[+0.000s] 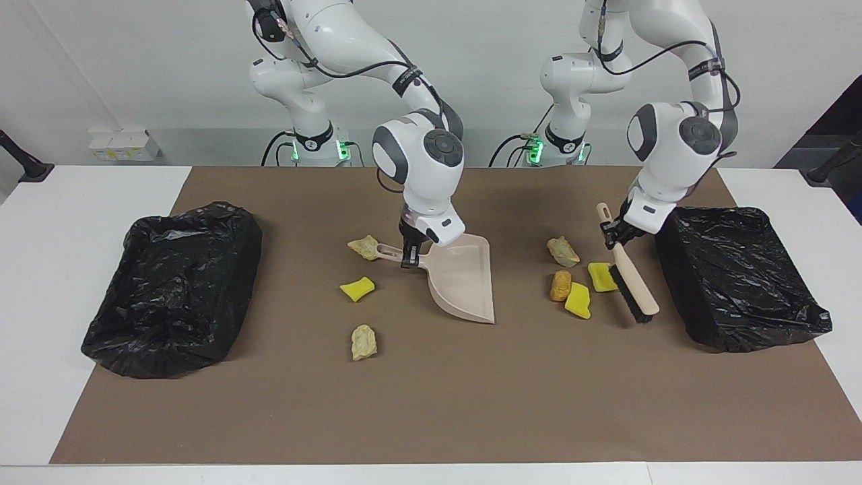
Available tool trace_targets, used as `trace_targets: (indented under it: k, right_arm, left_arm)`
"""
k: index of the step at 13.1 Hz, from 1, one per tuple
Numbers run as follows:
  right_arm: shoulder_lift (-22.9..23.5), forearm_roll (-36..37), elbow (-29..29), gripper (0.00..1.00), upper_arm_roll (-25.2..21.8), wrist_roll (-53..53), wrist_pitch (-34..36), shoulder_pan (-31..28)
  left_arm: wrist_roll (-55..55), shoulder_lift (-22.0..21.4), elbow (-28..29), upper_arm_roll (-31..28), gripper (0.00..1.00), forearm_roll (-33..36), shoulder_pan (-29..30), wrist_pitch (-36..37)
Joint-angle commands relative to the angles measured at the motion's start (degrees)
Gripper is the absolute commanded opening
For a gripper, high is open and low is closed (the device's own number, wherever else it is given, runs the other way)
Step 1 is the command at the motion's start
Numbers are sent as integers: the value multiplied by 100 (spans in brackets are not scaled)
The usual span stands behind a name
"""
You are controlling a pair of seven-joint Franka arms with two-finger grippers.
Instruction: Sweep and dump trash in bin
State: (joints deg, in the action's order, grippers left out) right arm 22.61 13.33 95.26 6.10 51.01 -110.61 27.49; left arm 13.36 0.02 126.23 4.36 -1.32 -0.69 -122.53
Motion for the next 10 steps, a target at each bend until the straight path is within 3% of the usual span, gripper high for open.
trace_targets:
  k: [1,6,10]
  right_arm:
    - [-116,152,308,0,14,226,-251,80]
    - [-116,152,326,0,22,208,-347,89]
    - [-64,144,326,0,14,7,-462,159]
  left_arm:
    - [9,-124,523,-76,0,97,-63,-297]
    - [404,-81,789,-6,0,35,-660,-727]
    - [405,-81,789,616,0,-797,-836,-869]
